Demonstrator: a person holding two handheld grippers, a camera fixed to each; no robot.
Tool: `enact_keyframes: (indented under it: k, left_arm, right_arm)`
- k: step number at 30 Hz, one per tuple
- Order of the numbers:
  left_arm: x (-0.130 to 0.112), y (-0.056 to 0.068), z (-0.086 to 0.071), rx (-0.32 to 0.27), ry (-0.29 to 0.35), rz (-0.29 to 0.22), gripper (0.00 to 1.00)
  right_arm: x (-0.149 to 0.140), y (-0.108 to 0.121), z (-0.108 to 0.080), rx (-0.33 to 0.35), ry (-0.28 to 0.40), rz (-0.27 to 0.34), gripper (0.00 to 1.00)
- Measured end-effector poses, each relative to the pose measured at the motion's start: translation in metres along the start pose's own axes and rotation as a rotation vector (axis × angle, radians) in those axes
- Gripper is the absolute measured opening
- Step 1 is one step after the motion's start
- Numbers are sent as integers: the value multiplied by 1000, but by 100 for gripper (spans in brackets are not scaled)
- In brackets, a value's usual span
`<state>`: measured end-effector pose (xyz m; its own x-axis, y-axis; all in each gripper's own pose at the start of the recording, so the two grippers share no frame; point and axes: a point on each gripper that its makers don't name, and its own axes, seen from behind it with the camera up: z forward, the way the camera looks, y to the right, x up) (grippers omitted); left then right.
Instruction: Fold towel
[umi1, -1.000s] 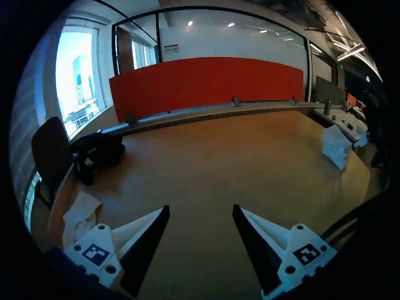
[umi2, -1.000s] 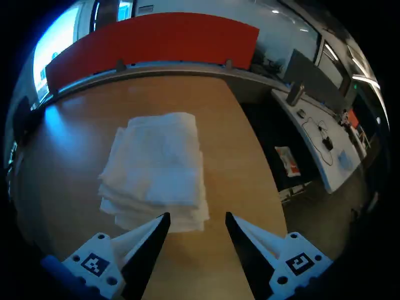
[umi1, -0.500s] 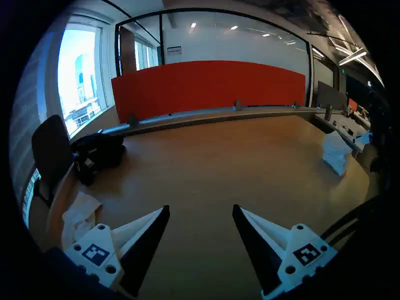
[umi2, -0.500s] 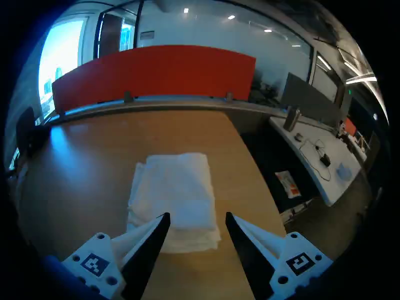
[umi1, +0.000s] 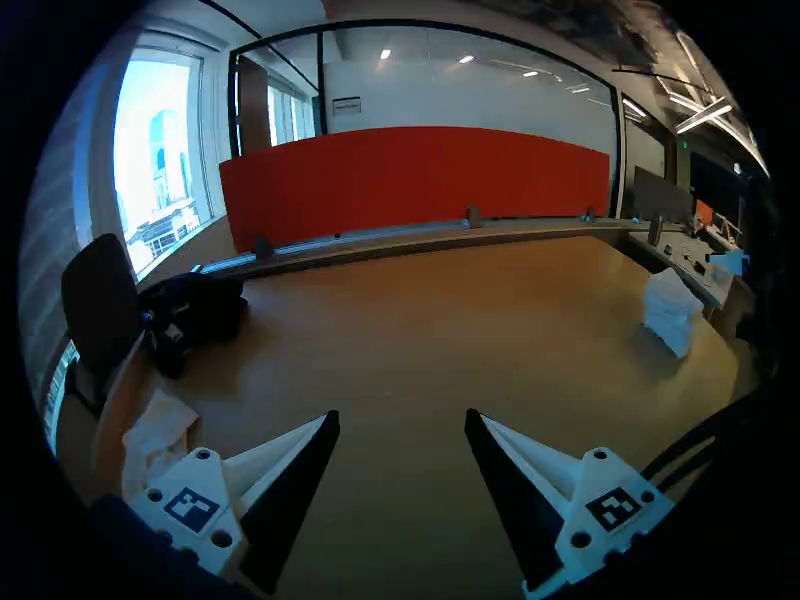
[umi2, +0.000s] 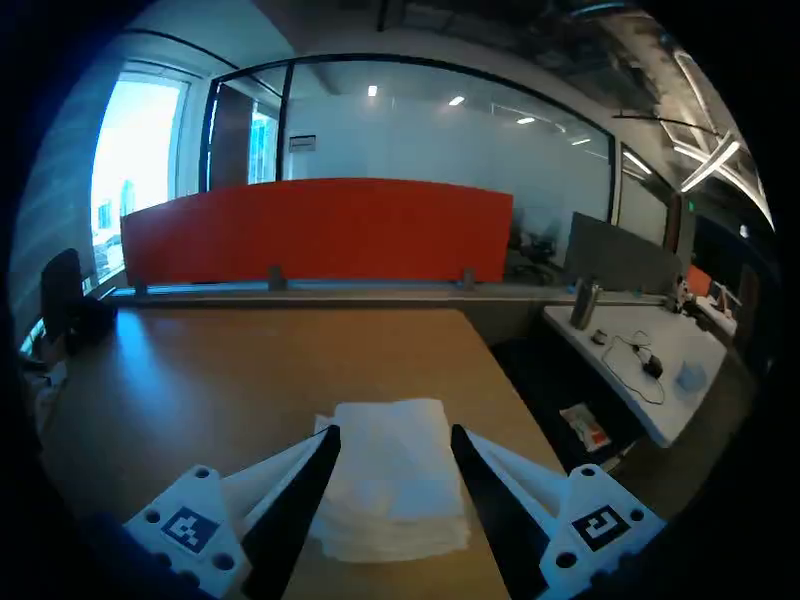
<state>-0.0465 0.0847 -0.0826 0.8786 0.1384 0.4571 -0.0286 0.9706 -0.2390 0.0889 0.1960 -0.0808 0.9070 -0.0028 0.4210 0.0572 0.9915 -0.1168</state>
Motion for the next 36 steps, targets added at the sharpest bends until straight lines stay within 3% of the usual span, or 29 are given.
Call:
enact_keyframes:
  k: [9, 18, 27, 36]
  left_arm:
    - [19, -7, 4, 26, 59, -2, 93]
    - [44, -16, 5, 50, 131, -18, 93]
    - [80, -37, -1, 101, 243, -63, 93]
    - [106, -53, -8, 129, 307, -92, 93]
  right_arm:
    - [33, -16, -5, 4, 120, 17, 85]
    - [62, -21, -10, -20, 193, 14, 85]
    - [80, -44, -13, -2, 236, -23, 85]
    - [110, -81, -18, 38, 299, -19, 85]
